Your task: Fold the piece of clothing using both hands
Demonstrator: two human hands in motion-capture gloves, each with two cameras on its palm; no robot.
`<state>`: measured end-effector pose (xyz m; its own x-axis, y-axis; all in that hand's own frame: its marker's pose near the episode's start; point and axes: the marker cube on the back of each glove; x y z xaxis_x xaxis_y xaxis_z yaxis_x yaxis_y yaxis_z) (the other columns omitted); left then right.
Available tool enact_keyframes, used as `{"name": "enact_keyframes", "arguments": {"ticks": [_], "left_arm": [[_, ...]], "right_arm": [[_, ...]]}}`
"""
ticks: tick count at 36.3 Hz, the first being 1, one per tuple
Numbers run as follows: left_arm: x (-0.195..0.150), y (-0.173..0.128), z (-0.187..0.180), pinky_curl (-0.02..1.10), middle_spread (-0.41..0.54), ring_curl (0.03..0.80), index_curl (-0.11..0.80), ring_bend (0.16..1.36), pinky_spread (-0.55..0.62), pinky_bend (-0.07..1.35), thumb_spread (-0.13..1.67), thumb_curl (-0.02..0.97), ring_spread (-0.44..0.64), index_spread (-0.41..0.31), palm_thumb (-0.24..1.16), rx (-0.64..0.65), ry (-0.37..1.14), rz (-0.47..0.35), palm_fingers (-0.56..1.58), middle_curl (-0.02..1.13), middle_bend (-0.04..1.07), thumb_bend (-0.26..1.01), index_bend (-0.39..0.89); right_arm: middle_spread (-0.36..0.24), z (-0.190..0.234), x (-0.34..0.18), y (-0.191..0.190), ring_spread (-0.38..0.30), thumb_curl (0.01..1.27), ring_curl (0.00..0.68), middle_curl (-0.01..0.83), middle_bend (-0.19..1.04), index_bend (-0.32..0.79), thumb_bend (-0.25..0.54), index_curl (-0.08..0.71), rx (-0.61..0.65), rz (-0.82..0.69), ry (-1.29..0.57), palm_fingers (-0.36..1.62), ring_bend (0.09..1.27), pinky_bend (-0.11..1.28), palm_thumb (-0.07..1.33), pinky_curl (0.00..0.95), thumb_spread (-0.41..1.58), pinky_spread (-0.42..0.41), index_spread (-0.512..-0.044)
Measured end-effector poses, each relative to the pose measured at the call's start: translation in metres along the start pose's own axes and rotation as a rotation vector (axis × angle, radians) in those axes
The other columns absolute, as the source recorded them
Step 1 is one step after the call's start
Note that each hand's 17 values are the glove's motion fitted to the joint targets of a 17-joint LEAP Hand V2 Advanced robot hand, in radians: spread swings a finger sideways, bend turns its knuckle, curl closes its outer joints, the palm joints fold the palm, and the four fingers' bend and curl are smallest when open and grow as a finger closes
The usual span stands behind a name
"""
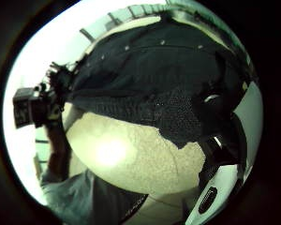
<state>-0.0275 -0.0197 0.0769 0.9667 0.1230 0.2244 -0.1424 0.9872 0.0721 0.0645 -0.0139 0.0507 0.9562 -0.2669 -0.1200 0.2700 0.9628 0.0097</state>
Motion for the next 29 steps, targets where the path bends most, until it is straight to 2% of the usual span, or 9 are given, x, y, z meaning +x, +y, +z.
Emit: {"name": "enact_keyframes", "arguments": {"ticks": [2, 4, 7, 10, 13, 17, 20, 24, 29], "left_arm": [[0.002, 0.014, -0.013, 0.37, -0.307, 0.353, 0.384, 0.59, -0.23, 0.28, 1.25, 0.344, -0.33, -0.294, 0.73, -0.13, 0.029, 0.052, 1.27, 0.44, 0.37, 0.1, 0.23], [0.003, 0.024, -0.028, 0.37, -0.322, 0.359, 0.395, 0.59, -0.24, 0.28, 1.24, 0.346, -0.35, -0.307, 0.74, -0.231, 0.059, 0.113, 1.28, 0.45, 0.38, 0.09, 0.23], [0.002, 0.024, -0.052, 0.38, -0.335, 0.366, 0.407, 0.59, -0.26, 0.27, 1.23, 0.349, -0.36, -0.317, 0.75, -0.299, 0.07, 0.183, 1.28, 0.46, 0.39, 0.08, 0.23], [-0.005, 0.006, -0.082, 0.38, -0.341, 0.377, 0.414, 0.61, -0.27, 0.25, 1.23, 0.35, -0.37, -0.324, 0.76, -0.293, 0.044, 0.181, 1.29, 0.47, 0.41, 0.08, 0.21], [-0.02, -0.032, -0.099, 0.39, -0.352, 0.386, 0.421, 0.62, -0.28, 0.25, 1.23, 0.351, -0.38, -0.33, 0.77, -0.275, 0.022, 0.103, 1.3, 0.48, 0.43, 0.07, 0.19], [-0.043, -0.106, -0.101, 0.4, -0.36, 0.399, 0.429, 0.64, -0.29, 0.25, 1.23, 0.352, -0.39, -0.332, 0.78, -0.219, -0.092, -0.08, 1.31, 0.49, 0.45, 0.05, 0.19], [-0.048, -0.144, -0.098, 0.39, -0.361, 0.41, 0.441, 0.67, -0.28, 0.22, 1.24, 0.351, -0.4, -0.337, 0.78, -0.173, -0.192, -0.175, 1.3, 0.49, 0.45, 0.05, 0.2], [-0.042, -0.138, -0.113, 0.4, -0.362, 0.417, 0.46, 0.67, -0.26, 0.19, 1.25, 0.351, -0.4, -0.345, 0.79, -0.246, -0.203, -0.221, 1.28, 0.5, 0.46, 0.04, 0.23], [-0.049, -0.141, -0.087, 0.39, -0.362, 0.425, 0.479, 0.67, -0.23, 0.16, 1.27, 0.346, -0.4, -0.351, 0.79, -0.302, -0.139, -0.267, 1.25, 0.5, 0.46, 0.02, 0.25]], "right_arm": [[-0.263, -0.01, -0.008, 0.017, -0.276, 0.32, 0.378, 0.4, 0.33, 0.2, 0.15, 0.361, -0.197, -0.075, -0.082, 1.36, 0.62, 0.46, 0.87, 0.349, 1.05, -0.237, -0.329], [-0.262, -0.017, -0.008, 0.02, -0.279, 0.32, 0.387, 0.411, 0.35, 0.19, 0.144, 0.366, -0.312, -0.127, -0.119, 1.38, 0.63, 0.46, 0.89, 0.352, 1.04, -0.256, -0.327], [-0.265, -0.041, -0.002, 0.008, -0.28, 0.32, 0.398, 0.426, 0.38, 0.18, 0.139, 0.371, -0.383, -0.18, -0.147, 1.39, 0.65, 0.45, 0.91, 0.353, 1.04, -0.278, -0.322], [-0.263, -0.071, 0.009, -0.023, -0.28, 0.32, 0.408, 0.436, 0.4, 0.17, 0.131, 0.376, -0.355, -0.149, -0.145, 1.39, 0.67, 0.44, 0.93, 0.353, 1.04, -0.291, -0.321], [-0.261, -0.091, 0.02, -0.069, -0.276, 0.32, 0.42, 0.444, 0.42, 0.18, 0.122, 0.383, -0.264, -0.051, -0.112, 1.38, 0.71, 0.42, 0.95, 0.351, 1.04, -0.289, -0.316], [-0.259, -0.107, 0.018, -0.145, -0.26, 0.31, 0.438, 0.456, 0.45, 0.17, 0.105, 0.388, -0.063, 0.01, -0.095, 1.39, 0.76, 0.4, 0.96, 0.351, 1.05, -0.285, -0.313], [-0.253, -0.094, 0.021, -0.185, -0.255, 0.31, 0.446, 0.463, 0.46, 0.17, 0.09, 0.39, -0.052, 0.145, 0.047, 1.38, 0.77, 0.41, 0.96, 0.355, 1.06, -0.293, -0.314], [-0.25, -0.091, 0.016, -0.197, -0.248, 0.3, 0.456, 0.468, 0.47, 0.17, 0.068, 0.392, -0.078, 0.26, 0.196, 1.38, 0.79, 0.42, 0.96, 0.362, 1.07, -0.299, -0.318], [-0.249, -0.064, 0.011, -0.217, -0.241, 0.29, 0.462, 0.474, 0.49, 0.18, 0.039, 0.4, -0.06, 0.248, 0.165, 1.38, 0.8, 0.43, 0.95, 0.366, 1.07, -0.302, -0.324]]}}
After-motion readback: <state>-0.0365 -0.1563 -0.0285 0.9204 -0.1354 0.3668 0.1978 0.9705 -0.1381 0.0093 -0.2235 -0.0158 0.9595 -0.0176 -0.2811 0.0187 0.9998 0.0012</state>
